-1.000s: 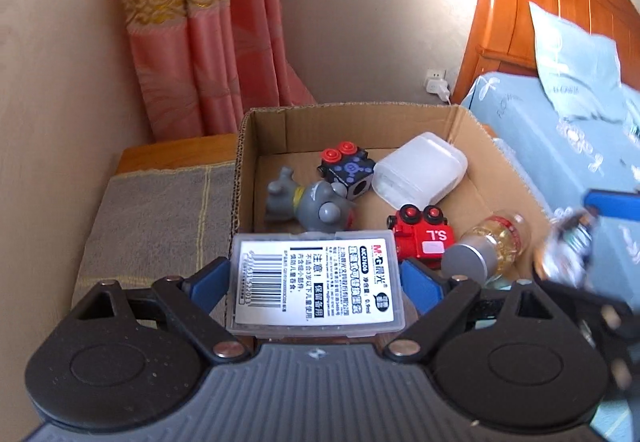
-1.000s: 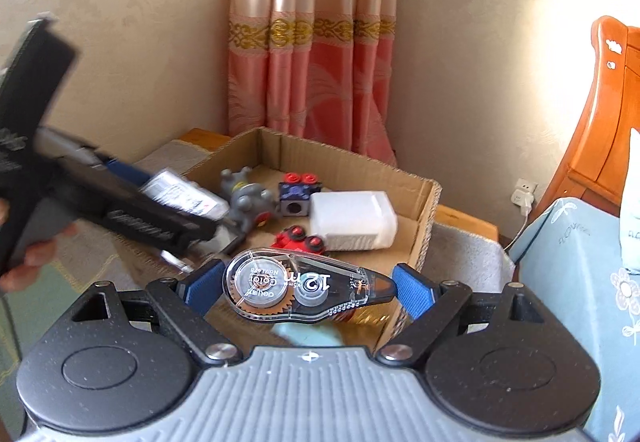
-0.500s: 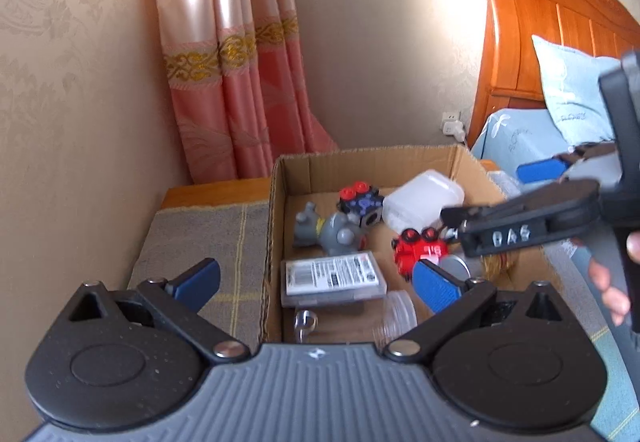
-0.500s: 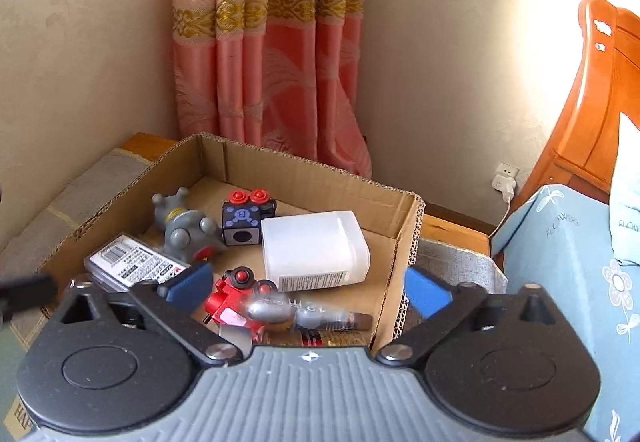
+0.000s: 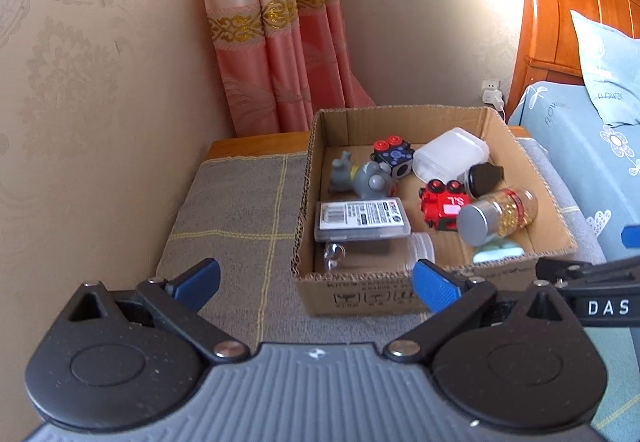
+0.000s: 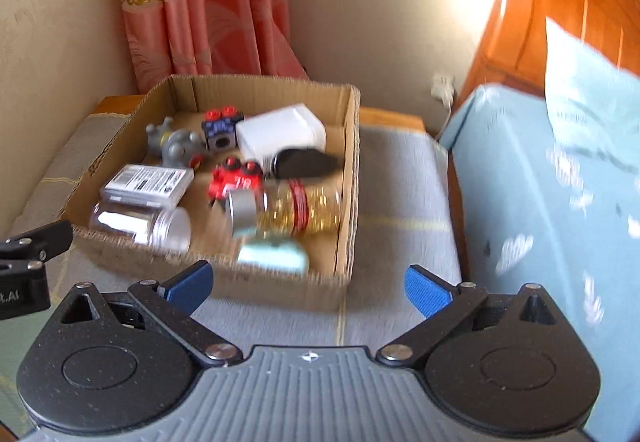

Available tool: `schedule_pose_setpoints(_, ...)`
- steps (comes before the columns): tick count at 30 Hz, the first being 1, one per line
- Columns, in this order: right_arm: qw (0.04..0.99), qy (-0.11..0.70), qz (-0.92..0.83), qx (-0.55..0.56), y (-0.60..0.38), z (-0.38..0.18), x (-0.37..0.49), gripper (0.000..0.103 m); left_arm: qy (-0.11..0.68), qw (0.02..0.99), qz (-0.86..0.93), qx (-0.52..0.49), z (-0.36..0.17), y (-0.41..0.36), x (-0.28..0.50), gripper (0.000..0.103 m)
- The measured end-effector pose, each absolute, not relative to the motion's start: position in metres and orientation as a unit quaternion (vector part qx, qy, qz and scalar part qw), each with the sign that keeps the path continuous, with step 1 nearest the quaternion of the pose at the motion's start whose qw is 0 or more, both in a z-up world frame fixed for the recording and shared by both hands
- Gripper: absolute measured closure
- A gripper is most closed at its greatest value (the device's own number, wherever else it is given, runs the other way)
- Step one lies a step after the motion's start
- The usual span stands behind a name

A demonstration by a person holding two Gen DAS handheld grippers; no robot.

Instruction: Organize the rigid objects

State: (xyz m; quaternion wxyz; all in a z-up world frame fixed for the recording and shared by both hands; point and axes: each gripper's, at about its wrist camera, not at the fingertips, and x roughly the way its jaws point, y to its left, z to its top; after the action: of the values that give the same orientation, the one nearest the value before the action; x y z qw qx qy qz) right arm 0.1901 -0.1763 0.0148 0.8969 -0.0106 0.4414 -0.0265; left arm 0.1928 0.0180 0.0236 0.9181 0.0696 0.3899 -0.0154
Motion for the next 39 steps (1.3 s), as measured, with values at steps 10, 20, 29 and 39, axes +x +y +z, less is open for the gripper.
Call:
schedule_pose_setpoints(10,0.896,0.442,-0.036,0.020,-0.181,0.020,0.168,0.000,0.391,0.917,-0.024,0.078,0.030,0.009,0.180,0.001)
schedule_pose_setpoints(20,0.902,0.430,-0.035,0.017,-0.179,0.028,0.165,0.000,0.392,0.917,-0.020,0.077,0.033,0.010,0.179,0.001)
schedule_pose_setpoints(29,0.904,0.425,-0.037,0.016,-0.179,0.032,0.164,0.000,0.394,0.916,-0.023,0.078,0.033,0.007,0.180,0.001)
schedule_pose_setpoints(39,0.907,0.420,-0.038,0.017,-0.179,0.033,0.163,0.000,0.393,0.915,-0.024,0.080,0.034,0.006,0.181,0.001)
